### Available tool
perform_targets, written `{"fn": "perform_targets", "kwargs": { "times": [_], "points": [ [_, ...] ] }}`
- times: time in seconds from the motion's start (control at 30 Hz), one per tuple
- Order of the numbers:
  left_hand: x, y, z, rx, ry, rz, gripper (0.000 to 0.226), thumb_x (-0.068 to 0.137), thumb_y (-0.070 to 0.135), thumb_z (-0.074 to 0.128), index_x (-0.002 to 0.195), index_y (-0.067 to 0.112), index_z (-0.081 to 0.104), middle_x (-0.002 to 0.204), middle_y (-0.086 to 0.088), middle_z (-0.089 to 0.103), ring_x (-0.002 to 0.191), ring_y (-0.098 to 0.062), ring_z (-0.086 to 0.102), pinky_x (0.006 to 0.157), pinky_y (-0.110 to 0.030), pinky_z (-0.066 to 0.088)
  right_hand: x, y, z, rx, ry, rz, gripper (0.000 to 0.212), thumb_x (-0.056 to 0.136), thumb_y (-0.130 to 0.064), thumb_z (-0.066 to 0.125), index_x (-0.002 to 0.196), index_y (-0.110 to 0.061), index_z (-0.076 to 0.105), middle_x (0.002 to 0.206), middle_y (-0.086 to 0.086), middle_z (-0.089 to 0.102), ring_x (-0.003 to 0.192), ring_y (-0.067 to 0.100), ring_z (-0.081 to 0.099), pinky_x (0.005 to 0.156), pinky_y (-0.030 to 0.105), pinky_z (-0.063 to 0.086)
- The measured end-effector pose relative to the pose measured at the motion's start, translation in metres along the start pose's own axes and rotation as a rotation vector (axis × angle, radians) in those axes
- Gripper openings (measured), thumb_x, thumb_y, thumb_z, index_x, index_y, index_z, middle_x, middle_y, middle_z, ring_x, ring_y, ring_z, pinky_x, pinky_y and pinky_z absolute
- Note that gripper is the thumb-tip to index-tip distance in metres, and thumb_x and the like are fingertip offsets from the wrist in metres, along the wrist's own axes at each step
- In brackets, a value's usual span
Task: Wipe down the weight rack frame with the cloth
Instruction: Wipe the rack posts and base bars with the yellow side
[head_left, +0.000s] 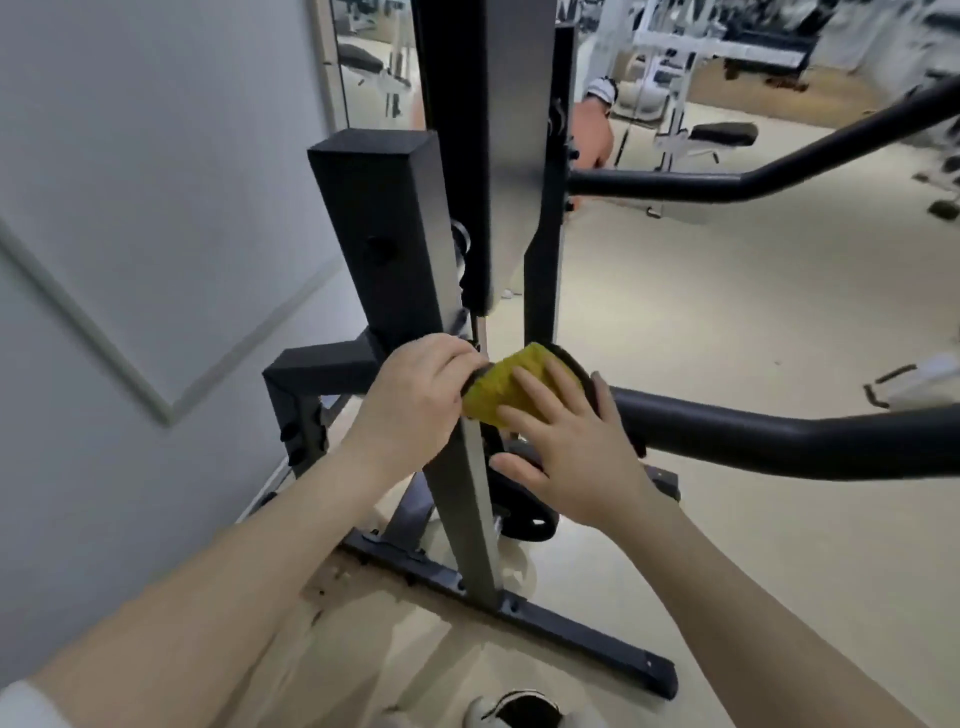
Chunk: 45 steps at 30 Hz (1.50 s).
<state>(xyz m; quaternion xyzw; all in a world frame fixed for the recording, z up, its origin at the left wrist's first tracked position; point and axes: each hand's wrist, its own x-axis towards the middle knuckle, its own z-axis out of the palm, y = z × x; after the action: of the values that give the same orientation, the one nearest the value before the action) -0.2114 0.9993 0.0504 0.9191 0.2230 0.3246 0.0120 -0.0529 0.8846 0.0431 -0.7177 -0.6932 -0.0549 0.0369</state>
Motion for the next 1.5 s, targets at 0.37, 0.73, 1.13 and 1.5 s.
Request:
{"fn": "perform_targets", "kwargs": {
  "times": [0.37, 0.73, 1.13, 1.5],
  "points": [
    [0.001, -0.055, 0.035, 0.412, -0.015, 0.407, 0.040, 0.083, 0.020, 0.069, 0.121, 0.009, 0.060, 0.134, -0.012, 0.055, 0.129, -0.027, 0.043, 0.114, -0.043, 0.015, 0.033, -0.026, 0.034, -0.203, 0.134, 0.303, 0.073, 0.087, -0.061, 0.045, 0.137, -0.009, 0.045, 0.138, 0.012, 0.051, 0.130, 0.030, 0.045, 0.113, 0.042, 0.017],
    [0.000, -0.046, 0.051, 0.354, 0.032, 0.310, 0.035, 0.076, 0.009, 0.073, 0.109, 0.005, 0.063, 0.129, -0.016, 0.056, 0.126, -0.030, 0.037, 0.115, -0.042, 0.006, 0.033, -0.029, 0.039, -0.067, 0.310, 0.468, 0.056, 0.089, -0.047, 0.038, 0.123, -0.005, 0.053, 0.137, 0.014, 0.052, 0.128, 0.033, 0.044, 0.111, 0.037, 0.014],
    [0.025, 0.023, 0.062, -0.055, -0.119, 0.318, 0.066, 0.061, 0.015, 0.085, 0.120, -0.001, 0.059, 0.123, -0.021, 0.060, 0.108, -0.036, 0.060, 0.097, -0.047, 0.044, -0.062, 0.058, -0.001, -0.294, 0.401, 0.961, 0.051, 0.099, -0.036, 0.025, 0.135, -0.007, 0.047, 0.132, 0.015, 0.051, 0.133, 0.035, 0.032, 0.114, 0.045, 0.012],
    [0.040, 0.038, 0.074, -0.115, -0.218, 0.226, 0.055, 0.066, 0.029, 0.082, 0.111, 0.004, 0.063, 0.101, -0.015, 0.064, 0.091, -0.036, 0.061, 0.078, -0.044, 0.049, -0.108, 0.099, 0.002, -0.498, 0.252, 0.429, 0.068, 0.081, -0.015, 0.069, 0.140, -0.016, 0.035, 0.142, 0.010, 0.044, 0.134, 0.031, 0.032, 0.117, 0.040, 0.010]
  ]
}}
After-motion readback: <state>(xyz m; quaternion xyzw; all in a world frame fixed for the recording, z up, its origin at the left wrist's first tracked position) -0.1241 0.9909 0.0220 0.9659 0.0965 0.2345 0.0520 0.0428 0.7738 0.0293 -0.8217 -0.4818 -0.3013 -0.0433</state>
